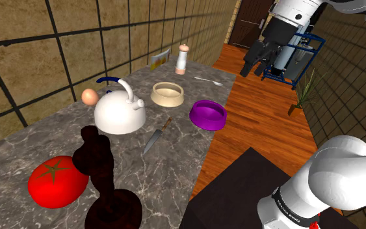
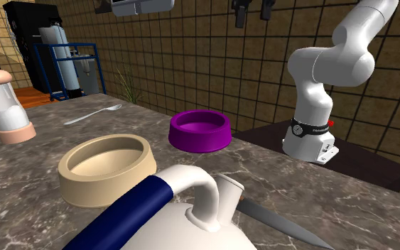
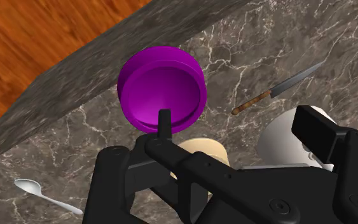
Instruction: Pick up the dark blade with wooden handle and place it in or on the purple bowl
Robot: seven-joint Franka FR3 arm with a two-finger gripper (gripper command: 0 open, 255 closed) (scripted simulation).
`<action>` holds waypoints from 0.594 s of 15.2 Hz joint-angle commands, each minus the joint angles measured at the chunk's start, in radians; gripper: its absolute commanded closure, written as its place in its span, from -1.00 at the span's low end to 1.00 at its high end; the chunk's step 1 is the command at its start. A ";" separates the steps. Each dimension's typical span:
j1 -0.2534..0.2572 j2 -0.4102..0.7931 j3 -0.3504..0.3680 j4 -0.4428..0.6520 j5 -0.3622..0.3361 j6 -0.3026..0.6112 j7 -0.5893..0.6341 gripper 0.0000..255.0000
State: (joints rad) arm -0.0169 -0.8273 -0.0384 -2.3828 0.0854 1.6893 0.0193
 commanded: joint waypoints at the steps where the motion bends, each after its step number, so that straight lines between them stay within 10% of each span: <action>1: 0.000 0.000 0.000 0.000 0.000 0.000 0.000 -1.00; 9: -0.030 0.060 0.242 -0.107 0.105 0.164 0.394 -1.00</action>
State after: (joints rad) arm -0.0425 -0.7904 0.1693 -2.4863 0.1761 1.8265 0.3544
